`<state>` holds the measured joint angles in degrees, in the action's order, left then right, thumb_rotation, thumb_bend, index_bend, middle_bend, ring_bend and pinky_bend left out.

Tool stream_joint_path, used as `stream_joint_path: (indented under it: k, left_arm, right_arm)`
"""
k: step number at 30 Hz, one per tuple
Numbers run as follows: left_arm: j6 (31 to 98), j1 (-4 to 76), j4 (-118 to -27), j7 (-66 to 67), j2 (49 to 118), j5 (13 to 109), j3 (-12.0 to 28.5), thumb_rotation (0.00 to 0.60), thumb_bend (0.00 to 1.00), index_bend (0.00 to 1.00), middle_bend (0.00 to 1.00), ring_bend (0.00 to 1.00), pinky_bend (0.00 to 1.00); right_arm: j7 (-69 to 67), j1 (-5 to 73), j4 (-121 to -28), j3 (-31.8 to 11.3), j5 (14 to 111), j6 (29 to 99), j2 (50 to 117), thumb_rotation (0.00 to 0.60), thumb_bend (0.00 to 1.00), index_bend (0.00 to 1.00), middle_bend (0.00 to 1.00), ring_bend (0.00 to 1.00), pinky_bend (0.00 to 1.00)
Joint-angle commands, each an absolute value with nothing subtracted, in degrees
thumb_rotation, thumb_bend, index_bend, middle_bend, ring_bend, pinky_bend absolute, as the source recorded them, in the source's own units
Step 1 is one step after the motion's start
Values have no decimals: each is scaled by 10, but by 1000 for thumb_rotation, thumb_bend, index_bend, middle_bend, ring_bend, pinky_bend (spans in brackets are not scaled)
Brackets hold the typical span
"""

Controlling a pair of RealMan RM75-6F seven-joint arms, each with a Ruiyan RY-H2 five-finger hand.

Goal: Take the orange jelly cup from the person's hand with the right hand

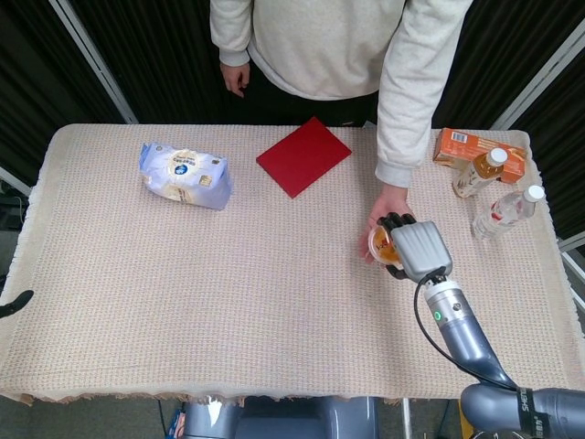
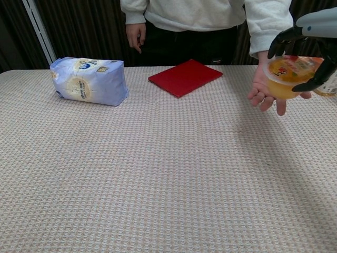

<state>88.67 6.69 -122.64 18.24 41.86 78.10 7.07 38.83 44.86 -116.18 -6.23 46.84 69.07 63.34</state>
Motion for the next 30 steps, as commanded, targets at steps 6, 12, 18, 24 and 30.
stream_joint_path:
  k: [6, 12, 18, 24, 30]
  left_arm:
    - [891, 65, -1229, 184, 418, 786, 70, 600, 109, 0, 0, 0, 0]
    - [894, 63, -1230, 183, 417, 789, 70, 600, 109, 0, 0, 0, 0]
    - [892, 64, -1229, 184, 417, 788, 69, 600, 110, 0, 0, 0, 0]
    - [891, 64, -1229, 185, 417, 787, 70, 600, 110, 0, 0, 0, 0]
    - [893, 63, -1229, 185, 417, 789, 70, 600, 110, 0, 0, 0, 0]
  right_arm:
    - [376, 391, -1217, 9, 544, 697, 621, 600, 287, 686, 620, 568, 630]
    - [374, 363, -1164, 52, 566, 683, 665, 600, 288, 687, 620, 568, 630]
    - [358, 339, -1079, 54, 572, 686, 719, 600, 285, 652, 553, 508, 623]
    - [352, 329, -1056, 53, 572, 677, 724, 600, 195, 316, 142, 60, 245]
    - [358, 322, -1070, 48, 578, 683, 711, 600, 161, 164, 0, 0, 58]
